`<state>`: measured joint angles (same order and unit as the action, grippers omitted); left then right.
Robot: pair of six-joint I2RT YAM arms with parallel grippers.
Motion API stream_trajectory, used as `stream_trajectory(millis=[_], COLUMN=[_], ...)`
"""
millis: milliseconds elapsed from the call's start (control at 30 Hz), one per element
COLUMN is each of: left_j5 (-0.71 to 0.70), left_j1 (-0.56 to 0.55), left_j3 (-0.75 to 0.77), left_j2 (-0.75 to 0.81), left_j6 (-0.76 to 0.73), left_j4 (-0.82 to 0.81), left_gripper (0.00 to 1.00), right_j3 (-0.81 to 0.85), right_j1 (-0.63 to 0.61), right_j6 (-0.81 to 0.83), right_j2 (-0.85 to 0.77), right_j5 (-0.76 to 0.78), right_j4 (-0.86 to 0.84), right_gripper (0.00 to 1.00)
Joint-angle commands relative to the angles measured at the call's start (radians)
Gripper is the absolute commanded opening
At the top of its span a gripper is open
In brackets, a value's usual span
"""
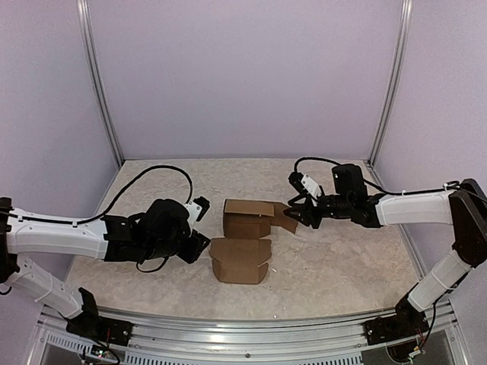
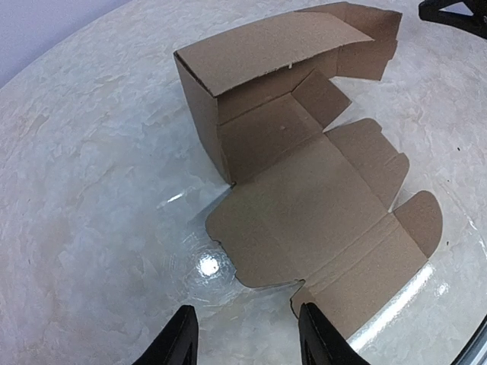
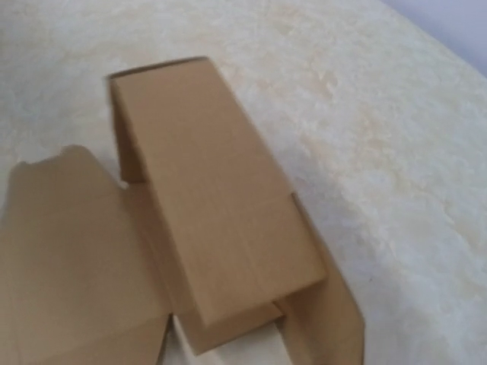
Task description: Fold the paper box
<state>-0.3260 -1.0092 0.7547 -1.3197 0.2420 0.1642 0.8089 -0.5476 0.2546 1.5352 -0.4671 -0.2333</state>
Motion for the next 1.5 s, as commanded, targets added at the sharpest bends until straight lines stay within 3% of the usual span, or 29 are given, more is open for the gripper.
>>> stream_trajectory(millis=[0,333,500,767,900,1033,1467], left_j5=[-0.038,0.032,0.041,0.037,0.021,0.027,0.086], left_j1=[0.012,0.087,0.115,0.128,0.132,0.133,0.134], left_j3=[-0.013,0.054,0.092,0.17,0.183,0.206,0.232], left_j2=[-0.015,-0.243,-0.334,-0.468,-0.504,-0.54,-0.57], left_j6=[-0.005,-0.027,-0.051,-0.071,-0.064,-0.063,-0.037], left_j4=[-0.153,-0.274,-0.352,-0.397,-0.407,-0.398,-0.406], left_gripper=[0.44,0.43,0.35,0.21,0.15,0.13,0.11], right_j3=[0.022,0.087,0.109,0.19,0.26,0.32,0.324], right_j1=[-0.005,0.091,0.181,0.261,0.262,0.257,0.105], right_j6=[0.04,0.046,0.086,0.089,0.137,0.146,0.221], right_j2=[-0.019,-0.103,-0.135,0.072,0.234,0.329,0.358], right_j5=[-0.004,-0.113,-0.186,-0.093,-0.036,-0.098,-0.106], right_j4=[0.127,0.321,0.362,0.35,0.376,0.387,0.48], right_gripper=[0.38,0.47,0.5,0.51,0.48,0.47,0.54])
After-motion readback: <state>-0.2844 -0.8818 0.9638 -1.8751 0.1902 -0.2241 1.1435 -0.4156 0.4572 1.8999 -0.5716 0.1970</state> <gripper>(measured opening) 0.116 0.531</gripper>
